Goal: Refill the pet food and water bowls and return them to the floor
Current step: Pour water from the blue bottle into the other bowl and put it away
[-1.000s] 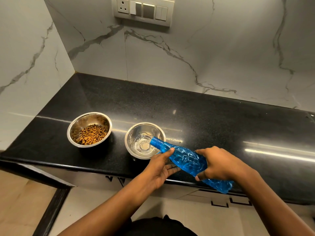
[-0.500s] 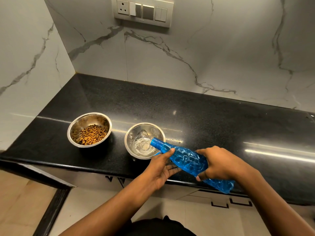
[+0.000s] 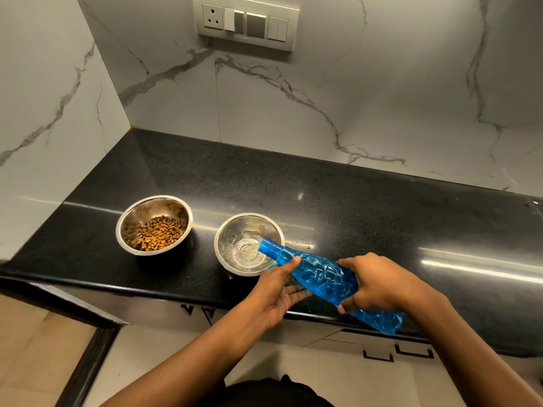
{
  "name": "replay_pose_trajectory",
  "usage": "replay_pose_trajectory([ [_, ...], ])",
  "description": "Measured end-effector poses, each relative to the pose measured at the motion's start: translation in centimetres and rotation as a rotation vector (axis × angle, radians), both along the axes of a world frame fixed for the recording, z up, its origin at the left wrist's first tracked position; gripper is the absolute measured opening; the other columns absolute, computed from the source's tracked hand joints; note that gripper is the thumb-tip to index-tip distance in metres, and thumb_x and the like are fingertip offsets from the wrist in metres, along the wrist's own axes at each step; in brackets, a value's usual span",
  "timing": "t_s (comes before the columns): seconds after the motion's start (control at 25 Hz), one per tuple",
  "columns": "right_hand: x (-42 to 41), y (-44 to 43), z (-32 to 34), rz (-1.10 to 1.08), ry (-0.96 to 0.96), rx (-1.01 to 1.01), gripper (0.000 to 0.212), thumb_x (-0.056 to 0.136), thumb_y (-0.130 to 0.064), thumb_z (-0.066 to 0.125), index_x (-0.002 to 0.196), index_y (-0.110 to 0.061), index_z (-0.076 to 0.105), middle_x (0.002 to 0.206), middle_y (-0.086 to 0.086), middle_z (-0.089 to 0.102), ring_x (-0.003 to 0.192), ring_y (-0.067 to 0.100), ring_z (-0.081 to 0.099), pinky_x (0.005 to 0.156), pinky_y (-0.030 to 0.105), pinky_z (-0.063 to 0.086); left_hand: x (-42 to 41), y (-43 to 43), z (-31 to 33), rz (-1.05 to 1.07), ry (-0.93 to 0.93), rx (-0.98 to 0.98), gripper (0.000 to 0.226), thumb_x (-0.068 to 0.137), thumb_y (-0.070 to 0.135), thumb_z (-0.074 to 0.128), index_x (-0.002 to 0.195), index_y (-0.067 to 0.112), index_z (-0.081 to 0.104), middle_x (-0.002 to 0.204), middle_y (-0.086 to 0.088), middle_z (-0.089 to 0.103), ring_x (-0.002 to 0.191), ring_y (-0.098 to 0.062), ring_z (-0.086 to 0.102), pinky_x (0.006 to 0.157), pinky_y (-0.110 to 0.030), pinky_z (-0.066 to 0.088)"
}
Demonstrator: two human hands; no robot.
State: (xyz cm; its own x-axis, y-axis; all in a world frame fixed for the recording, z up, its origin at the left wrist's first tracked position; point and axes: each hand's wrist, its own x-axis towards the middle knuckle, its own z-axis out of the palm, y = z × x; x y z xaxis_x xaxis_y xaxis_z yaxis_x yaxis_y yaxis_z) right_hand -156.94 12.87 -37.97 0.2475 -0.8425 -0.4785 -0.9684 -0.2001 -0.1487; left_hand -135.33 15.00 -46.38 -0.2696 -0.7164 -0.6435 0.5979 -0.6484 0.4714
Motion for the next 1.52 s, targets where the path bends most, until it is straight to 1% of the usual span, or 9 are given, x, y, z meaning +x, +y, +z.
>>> replay_pose_trajectory([
  [0.4, -0.1, 0.0, -0.2, 0.004, -0.025, -0.011, 0.087, 0.061, -0.065, 0.09, 0.138, -0.038, 0.063, 0.115, -0.014, 0.077, 0.093, 0.003, 0.07, 0.082, 0.025, 0.059, 0.4, 0.1, 0.3, -0.014, -0.008, -0.023, 0.035, 0.1, 0.021, 0.072, 0.132, 0.007, 0.064, 0.129, -0.024, 0.073, 0.116, -0.041, 0.074, 0.081, -0.045, 0.068],
  [0.64, -0.3, 0.1, -0.8, -0.031, -0.165, -0.003, 0.088, 0.061, -0.064, 0.09, 0.141, -0.038, 0.063, 0.114, -0.017, 0.076, 0.093, -0.001, 0.071, 0.08, 0.02, 0.055, 1.0, -0.2, 0.7, 0.022, -0.07, -0.093, 0.041, 0.096, 0.023, 0.078, 0.133, 0.008, 0.065, 0.124, -0.019, 0.078, 0.111, -0.037, 0.078, 0.078, -0.042, 0.067],
  [0.8, 0.3, -0.1, -1.0, -0.04, -0.274, -0.007, 0.095, 0.061, -0.064, 0.089, 0.147, -0.039, 0.058, 0.122, -0.016, 0.077, 0.101, 0.003, 0.073, 0.093, 0.027, 0.06, 2.0, -0.9, 1.5, 0.046, -0.154, -0.157, 0.043, 0.091, 0.028, 0.082, 0.128, 0.01, 0.069, 0.114, -0.011, 0.083, 0.107, -0.032, 0.08, 0.081, -0.041, 0.066],
  [0.96, 1.2, -0.3, -0.6, -0.044, -0.397, -0.034, 0.101, 0.063, -0.065, 0.089, 0.154, -0.039, 0.053, 0.134, -0.014, 0.074, 0.114, 0.005, 0.071, 0.104, 0.037, 0.06, 3.0, -1.5, 2.8, 0.083, -0.263, -0.233, 0.045, 0.087, 0.034, 0.086, 0.126, 0.017, 0.072, 0.118, -0.004, 0.082, 0.109, -0.028, 0.079, 0.085, -0.04, 0.066],
  [1.08, 2.0, -0.4, -0.3, -0.061, -0.533, -0.077, 0.092, 0.064, -0.06, 0.092, 0.148, -0.042, 0.058, 0.13, -0.018, 0.075, 0.114, 0.001, 0.072, 0.106, 0.038, 0.059, 3.7, -2.0, 4.5, 0.124, -0.359, -0.327, 0.051, 0.084, 0.038, 0.087, 0.128, 0.019, 0.07, 0.113, 0.0, 0.084, 0.105, -0.021, 0.081, 0.086, -0.038, 0.065],
  [1.16, 2.7, -0.6, 0.2, -0.077, -0.652, -0.122, 0.084, 0.067, -0.054, 0.095, 0.143, -0.046, 0.061, 0.127, -0.022, 0.076, 0.116, -0.003, 0.071, 0.107, 0.036, 0.059, 4.2, -2.6, 6.2, 0.154, -0.394, -0.42, 0.051, 0.085, 0.037, 0.086, 0.13, 0.019, 0.069, 0.116, -0.003, 0.083, 0.104, -0.02, 0.081, 0.086, -0.037, 0.066],
  [1.28, 3.9, -1.4, 1.7, -0.085, -0.798, -0.222, 0.086, 0.072, -0.05, 0.095, 0.145, -0.055, 0.052, 0.133, -0.025, 0.072, 0.12, -0.008, 0.068, 0.109, 0.031, 0.057, 4.7, -3.8, 9.8, 0.166, -0.456, -0.593, 0.04, 0.09, 0.034, 0.082, 0.127, 0.02, 0.072, 0.118, -0.003, 0.082, 0.107, -0.019, 0.08, 0.092, -0.042, 0.065],
  [1.44, 5.5, -3.0, 5.0, -0.085, -0.917, -0.381, 0.084, 0.075, -0.051, 0.095, 0.143, -0.063, 0.048, 0.133, -0.029, 0.07, 0.119, -0.005, 0.07, 0.1, 0.018, 0.057, 5.2, -5.6, 15.6, 0.171, -0.516, -0.813, 0.042, 0.087, 0.038, 0.081, 0.125, 0.024, 0.071, 0.119, 0.0, 0.081, 0.112, -0.017, 0.078, 0.097, -0.041, 0.063],
  [1.52, 6.0, -4.0, 7.4, -0.095, -0.988, -0.472, 0.08, 0.077, -0.048, 0.096, 0.143, -0.056, 0.053, 0.13, -0.027, 0.072, 0.117, -0.003, 0.072, 0.097, 0.017, 0.059, 5.1, -6.9, 18.9, 0.184, -0.532, -0.923, 0.05, 0.083, 0.039, 0.084, 0.128, 0.024, 0.07, 0.122, 0.001, 0.08, 0.114, -0.017, 0.077, 0.096, -0.038, 0.062],
])
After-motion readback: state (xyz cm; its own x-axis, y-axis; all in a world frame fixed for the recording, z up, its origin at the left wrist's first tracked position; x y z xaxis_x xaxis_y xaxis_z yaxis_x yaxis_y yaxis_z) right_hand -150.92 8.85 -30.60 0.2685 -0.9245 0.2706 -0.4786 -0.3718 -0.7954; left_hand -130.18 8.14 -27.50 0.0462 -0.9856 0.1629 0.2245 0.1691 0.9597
